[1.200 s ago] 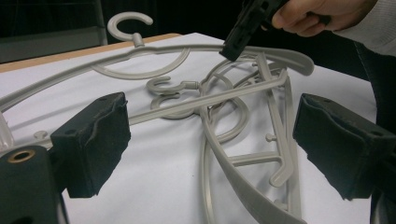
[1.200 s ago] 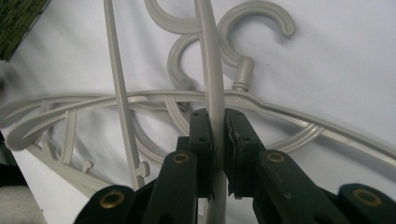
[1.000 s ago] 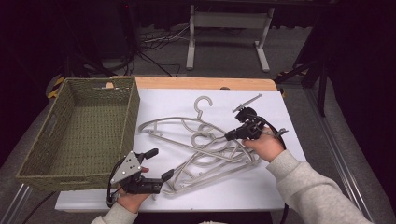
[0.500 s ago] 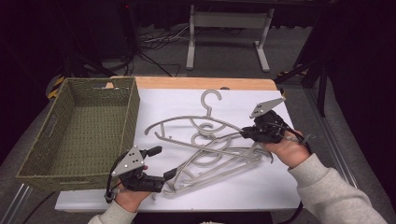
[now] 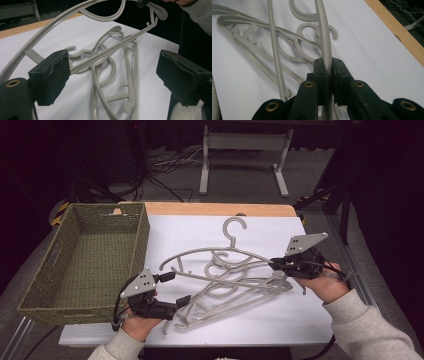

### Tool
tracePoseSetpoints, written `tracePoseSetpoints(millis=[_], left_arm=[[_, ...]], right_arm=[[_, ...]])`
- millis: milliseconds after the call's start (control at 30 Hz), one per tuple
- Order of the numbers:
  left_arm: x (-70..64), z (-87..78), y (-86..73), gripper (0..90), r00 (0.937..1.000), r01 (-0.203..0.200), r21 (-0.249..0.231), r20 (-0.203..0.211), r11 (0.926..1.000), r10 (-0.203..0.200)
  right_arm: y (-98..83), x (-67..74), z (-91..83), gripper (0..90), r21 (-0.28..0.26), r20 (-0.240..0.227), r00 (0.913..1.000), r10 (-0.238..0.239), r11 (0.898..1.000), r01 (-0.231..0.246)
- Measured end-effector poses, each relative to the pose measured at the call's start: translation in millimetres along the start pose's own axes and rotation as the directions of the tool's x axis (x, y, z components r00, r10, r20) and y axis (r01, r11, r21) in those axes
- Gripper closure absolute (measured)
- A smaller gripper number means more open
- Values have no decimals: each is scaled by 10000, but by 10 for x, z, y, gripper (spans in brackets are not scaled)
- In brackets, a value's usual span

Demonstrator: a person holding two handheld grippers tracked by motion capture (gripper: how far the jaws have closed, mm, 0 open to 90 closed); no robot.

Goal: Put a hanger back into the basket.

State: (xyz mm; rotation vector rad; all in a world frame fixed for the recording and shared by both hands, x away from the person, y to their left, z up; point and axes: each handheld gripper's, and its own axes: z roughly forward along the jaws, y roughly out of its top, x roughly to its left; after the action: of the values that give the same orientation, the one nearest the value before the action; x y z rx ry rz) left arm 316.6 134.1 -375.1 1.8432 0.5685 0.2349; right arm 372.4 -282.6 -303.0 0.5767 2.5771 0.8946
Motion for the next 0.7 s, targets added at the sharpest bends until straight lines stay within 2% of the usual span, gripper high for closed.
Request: tracePoseSetpoints(millis=[100, 133, 333, 433, 567, 633, 700], left_arm=[[32, 19, 145, 123, 9998, -58, 409, 207, 9991, 49], [32, 19, 145, 123, 9998, -58, 409, 207, 9991, 49], [102, 70, 410, 115, 9994, -262, 1070, 251, 9939, 236], [122, 84, 469, 121, 9991, -296, 1191, 321, 9924, 260], [161, 137, 588, 144, 9981, -285, 1625, 586, 9863, 192], [170, 157, 603, 149, 9981, -291, 1668, 586, 9856, 196], [204, 207, 639, 153, 9977, -318, 1870, 646, 9818, 200]], right_arm=[[2, 6, -17, 827, -7, -211, 9996, -163, 9999, 163], [5, 8, -21, 827, -7, -242, 9994, -238, 9997, 238], [10, 34, -57, 826, -126, -419, 9975, -567, 9983, 563], [4, 43, -73, 827, -154, -448, 9971, -609, 9981, 603], [-6, 72, -90, 826, -165, -589, 9945, -867, 9962, 859], [0, 95, -95, 826, -182, -616, 9933, -975, 9952, 966], [4, 112, -102, 826, -250, -650, 9921, -1071, 9941, 1057]])
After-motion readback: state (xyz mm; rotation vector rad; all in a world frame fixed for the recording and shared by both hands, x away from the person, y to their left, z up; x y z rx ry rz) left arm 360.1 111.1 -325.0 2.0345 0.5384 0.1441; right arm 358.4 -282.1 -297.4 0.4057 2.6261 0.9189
